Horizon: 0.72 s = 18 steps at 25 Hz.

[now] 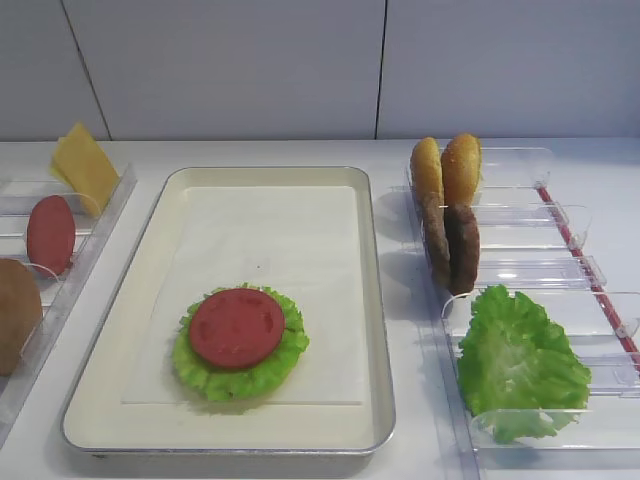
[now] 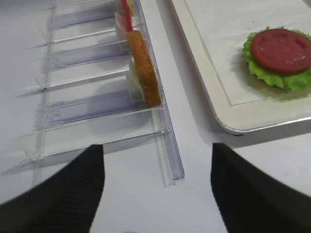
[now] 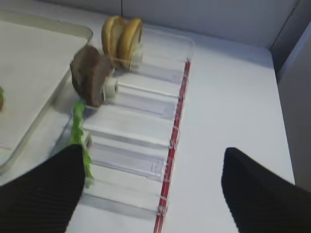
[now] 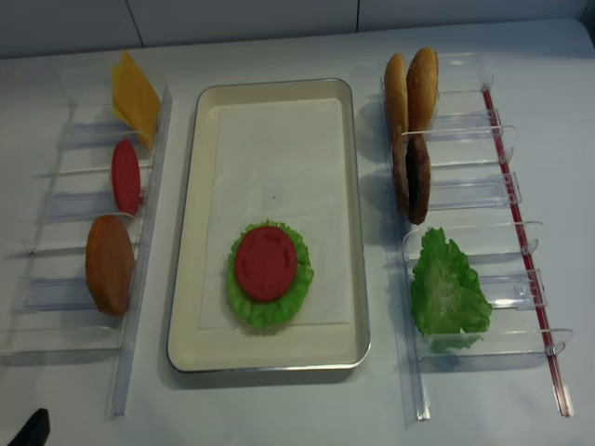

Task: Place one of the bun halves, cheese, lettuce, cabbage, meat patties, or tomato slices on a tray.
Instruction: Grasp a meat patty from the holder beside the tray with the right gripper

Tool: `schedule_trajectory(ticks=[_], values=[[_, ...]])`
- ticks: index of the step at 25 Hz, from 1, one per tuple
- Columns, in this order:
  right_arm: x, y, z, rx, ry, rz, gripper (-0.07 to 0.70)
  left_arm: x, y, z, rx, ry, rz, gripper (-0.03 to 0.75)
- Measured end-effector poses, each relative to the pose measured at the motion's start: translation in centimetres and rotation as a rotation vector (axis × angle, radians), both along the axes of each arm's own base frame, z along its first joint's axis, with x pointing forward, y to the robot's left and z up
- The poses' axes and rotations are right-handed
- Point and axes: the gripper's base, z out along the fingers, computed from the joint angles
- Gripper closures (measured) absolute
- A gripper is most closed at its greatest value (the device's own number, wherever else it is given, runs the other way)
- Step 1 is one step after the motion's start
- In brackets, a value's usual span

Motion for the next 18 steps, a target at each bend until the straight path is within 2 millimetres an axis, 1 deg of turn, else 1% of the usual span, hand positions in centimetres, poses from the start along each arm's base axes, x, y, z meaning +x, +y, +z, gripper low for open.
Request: schedule_trajectory(ticks=[3, 7, 12, 15, 18], values=[[1.1, 0.3, 3.1, 0.027, -0.036, 0.010, 0.052, 0.0, 0.0, 0.0, 0.000, 0.000, 0.000, 0.258], [2.9, 0.9, 6.4, 0.067, -0.027, 0.039, 0.054, 0.0, 0.0, 0.0, 0.000, 0.000, 0.000, 0.258], [5.5, 2.2, 8.9, 0.083, -0.006, 0.169, 0.054, 0.0, 0.0, 0.0, 0.000, 0.000, 0.000, 0.259], [7.0, 3.4, 10.1, 0.092, -0.013, 0.302, 0.054, 0.0, 0.0, 0.0, 0.000, 0.000, 0.000, 0.259], [8.4, 4.9, 11.4, 0.165, -0.044, 0.456, 0.055, 0.0, 0.0, 0.0, 0.000, 0.000, 0.000, 0.259]])
